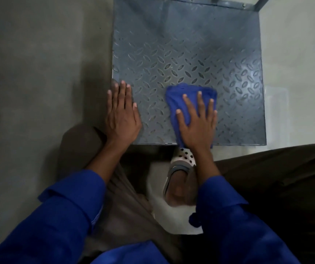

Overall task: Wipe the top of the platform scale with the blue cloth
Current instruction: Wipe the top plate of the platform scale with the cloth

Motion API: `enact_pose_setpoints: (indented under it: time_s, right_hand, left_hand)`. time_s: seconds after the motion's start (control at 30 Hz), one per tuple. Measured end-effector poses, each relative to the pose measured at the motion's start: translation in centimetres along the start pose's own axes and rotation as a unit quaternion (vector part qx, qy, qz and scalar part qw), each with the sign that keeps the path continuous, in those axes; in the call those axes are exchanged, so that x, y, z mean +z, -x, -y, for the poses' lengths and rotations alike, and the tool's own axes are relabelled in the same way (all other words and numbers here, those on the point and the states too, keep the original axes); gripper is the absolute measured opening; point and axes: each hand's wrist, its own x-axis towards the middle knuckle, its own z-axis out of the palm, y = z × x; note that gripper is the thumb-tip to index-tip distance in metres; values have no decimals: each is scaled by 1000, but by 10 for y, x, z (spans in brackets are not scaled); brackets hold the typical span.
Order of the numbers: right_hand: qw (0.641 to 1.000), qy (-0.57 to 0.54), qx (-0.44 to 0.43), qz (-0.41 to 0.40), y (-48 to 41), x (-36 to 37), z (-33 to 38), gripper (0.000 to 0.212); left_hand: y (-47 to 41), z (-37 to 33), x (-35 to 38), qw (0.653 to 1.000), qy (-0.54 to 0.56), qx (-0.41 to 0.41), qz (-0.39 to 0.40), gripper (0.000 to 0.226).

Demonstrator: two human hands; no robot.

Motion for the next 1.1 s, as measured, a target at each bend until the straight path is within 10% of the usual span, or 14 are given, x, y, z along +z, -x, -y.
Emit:
enact_pose_setpoints:
  time_s: [0.13,0.27,0.5,0.7,1.1]
  right_hand:
    - [993,17,107,-38,22,3,8,59]
    - [991,32,-128,15,39,20,62,57]
    - [968,42,-246,20,-67,12,68,59]
    - [867,99,-484,66,-140,6,71,58]
    - [816,125,-545,147,-210,8,138,64]
  left_hand:
    - [4,-4,4,999,34,2,-11,58]
    - [0,3,9,994,92,-1,-52,53]
    - [1,0,9,989,112,-3,-93,49]
    - [1,-3,17,988,95,-35,-117,46]
    - [-10,-38,18,980,65,-153,-107,66]
